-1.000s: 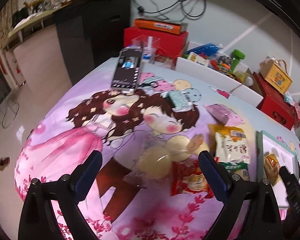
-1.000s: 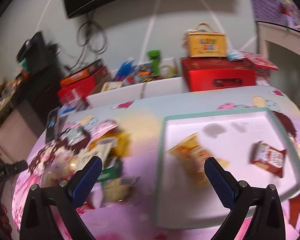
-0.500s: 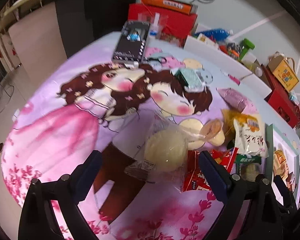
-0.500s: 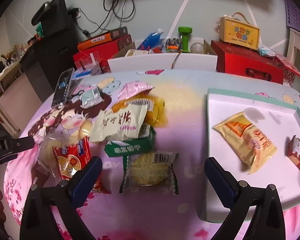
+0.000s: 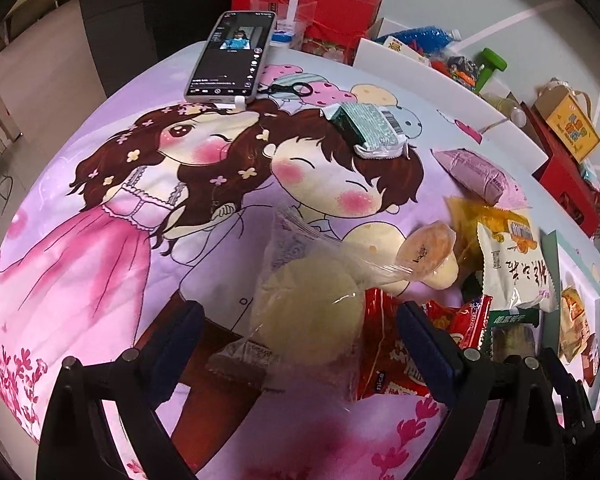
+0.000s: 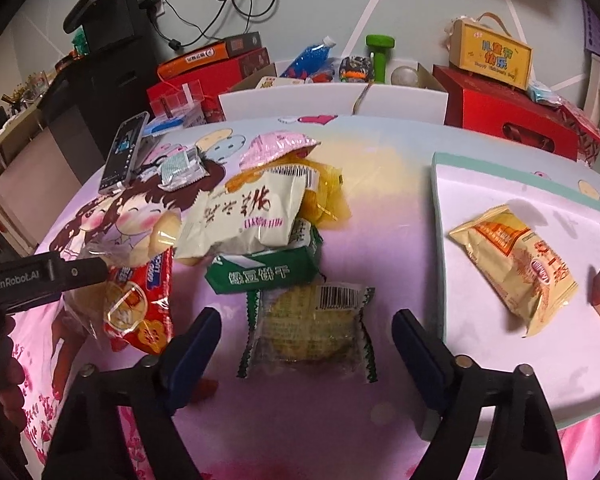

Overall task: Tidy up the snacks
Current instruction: 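Grasp the clear-bagged round bun with the left tool while the right tool grasps the green mung bean cake, then carry the bun and mung bean cake into the tray and open both tools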

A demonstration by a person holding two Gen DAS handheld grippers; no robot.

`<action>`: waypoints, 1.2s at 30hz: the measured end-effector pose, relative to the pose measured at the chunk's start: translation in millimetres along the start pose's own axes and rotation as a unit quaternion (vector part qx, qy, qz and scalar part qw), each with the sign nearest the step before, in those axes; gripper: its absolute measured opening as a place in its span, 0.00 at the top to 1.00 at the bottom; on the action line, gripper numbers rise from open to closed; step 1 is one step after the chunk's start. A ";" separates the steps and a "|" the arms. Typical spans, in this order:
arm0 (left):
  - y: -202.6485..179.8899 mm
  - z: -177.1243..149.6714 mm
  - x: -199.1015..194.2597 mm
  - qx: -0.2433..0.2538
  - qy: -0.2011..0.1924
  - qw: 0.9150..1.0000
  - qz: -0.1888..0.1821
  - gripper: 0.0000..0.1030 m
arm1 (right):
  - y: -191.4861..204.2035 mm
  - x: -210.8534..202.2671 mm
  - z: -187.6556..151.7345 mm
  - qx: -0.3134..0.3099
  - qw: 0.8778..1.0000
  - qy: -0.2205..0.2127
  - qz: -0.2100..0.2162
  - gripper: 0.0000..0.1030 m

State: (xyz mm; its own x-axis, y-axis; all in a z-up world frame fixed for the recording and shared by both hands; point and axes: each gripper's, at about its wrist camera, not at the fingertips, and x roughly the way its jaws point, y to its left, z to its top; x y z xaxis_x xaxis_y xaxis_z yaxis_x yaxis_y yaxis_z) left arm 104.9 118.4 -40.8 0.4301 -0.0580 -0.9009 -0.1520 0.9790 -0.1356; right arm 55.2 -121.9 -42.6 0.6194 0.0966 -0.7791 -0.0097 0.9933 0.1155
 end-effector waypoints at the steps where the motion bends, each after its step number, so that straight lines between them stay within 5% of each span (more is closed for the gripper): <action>1: -0.3 0.2 1.6 0.001 0.002 1.000 0.001 0.06 | 0.1 1.5 -0.5 0.000 1.000 0.003 0.000 0.17; 6: 5.3 -1.3 14.1 -0.003 0.024 0.999 0.044 0.06 | 1.9 6.8 -3.1 -0.006 1.000 0.012 0.000 0.20; 17: 22.3 -1.8 13.8 -0.034 0.022 0.997 0.063 0.06 | 0.7 11.7 -4.1 -0.009 1.000 0.016 -0.009 0.23; 19: 20.5 -1.7 13.9 -0.029 0.021 0.997 0.062 0.09 | 2.2 13.6 -4.8 -0.014 1.000 0.018 -0.012 0.26; 24: 12.7 0.4 12.9 -0.023 0.018 0.999 0.038 0.42 | 1.8 13.7 -5.9 -0.015 1.000 0.019 -0.010 0.41; 36: 14.2 1.2 -9.8 -0.019 -0.012 0.999 0.033 0.46 | -3.3 2.1 -6.1 -0.004 1.000 0.023 -0.012 0.46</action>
State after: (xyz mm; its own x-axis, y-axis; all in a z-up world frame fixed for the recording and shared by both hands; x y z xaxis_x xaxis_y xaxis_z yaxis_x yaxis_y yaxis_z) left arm 99.6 133.1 -33.5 0.4397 0.0119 -0.8981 -0.2141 0.9725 -0.0919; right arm 51.7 -124.6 -48.3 0.5824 0.0746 -0.8094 -0.0006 0.9958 0.0913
